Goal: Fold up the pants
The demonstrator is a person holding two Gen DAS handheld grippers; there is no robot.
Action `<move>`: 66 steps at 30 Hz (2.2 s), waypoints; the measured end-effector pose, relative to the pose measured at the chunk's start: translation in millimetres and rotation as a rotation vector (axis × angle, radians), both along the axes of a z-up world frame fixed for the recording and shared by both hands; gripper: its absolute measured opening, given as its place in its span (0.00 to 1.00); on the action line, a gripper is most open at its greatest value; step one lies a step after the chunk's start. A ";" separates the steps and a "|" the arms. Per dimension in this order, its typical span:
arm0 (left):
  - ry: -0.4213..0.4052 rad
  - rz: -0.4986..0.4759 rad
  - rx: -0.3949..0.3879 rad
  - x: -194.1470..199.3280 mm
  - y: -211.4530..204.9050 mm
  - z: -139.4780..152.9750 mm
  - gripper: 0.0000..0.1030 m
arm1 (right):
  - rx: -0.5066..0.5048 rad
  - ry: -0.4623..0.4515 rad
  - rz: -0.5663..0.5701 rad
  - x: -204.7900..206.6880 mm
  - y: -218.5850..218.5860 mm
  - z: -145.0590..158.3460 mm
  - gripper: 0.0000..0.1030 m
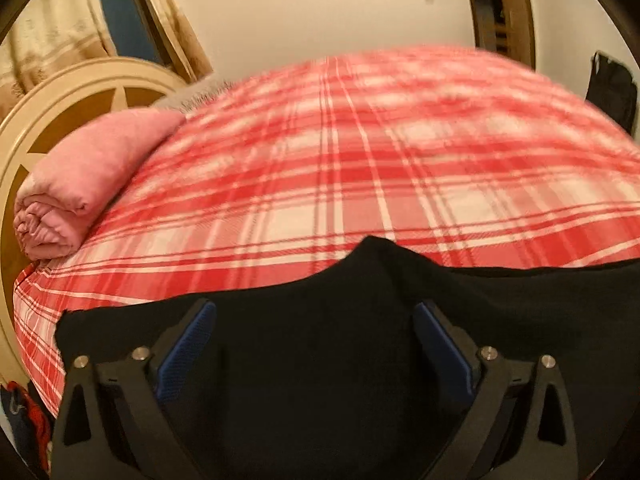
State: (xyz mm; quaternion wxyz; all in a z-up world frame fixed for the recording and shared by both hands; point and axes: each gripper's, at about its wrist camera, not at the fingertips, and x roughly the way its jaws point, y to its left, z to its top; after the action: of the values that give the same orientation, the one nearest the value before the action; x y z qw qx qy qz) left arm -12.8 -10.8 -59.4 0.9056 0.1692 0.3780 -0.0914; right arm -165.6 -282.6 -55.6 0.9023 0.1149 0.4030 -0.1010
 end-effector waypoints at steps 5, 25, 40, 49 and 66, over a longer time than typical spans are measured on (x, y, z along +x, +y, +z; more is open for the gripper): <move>0.071 0.097 -0.030 21.1 -6.7 -16.2 1.00 | 0.018 0.045 -0.001 -25.8 2.3 -13.9 0.34; -0.004 -0.033 -0.210 -34.7 8.6 18.4 0.99 | 0.100 -0.034 0.153 23.5 25.8 -5.6 0.34; -0.045 -0.220 -0.045 -108.6 -20.0 -22.2 0.98 | 0.176 -0.153 -0.092 43.1 -13.8 -20.9 0.42; -0.036 -0.253 -0.092 -111.3 -33.2 -12.9 0.98 | -0.035 0.112 0.110 -9.4 37.4 -50.6 0.46; -0.057 -0.319 -0.138 -131.3 -53.9 14.1 0.98 | 0.247 -0.026 -0.517 -105.4 -180.1 -18.7 0.67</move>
State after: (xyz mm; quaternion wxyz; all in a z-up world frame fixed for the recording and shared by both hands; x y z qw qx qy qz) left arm -144.1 -64.7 -45.3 0.8995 0.1669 0.3131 -0.2550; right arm -271.0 -462.8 -74.3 0.8308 0.3242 0.3580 -0.2766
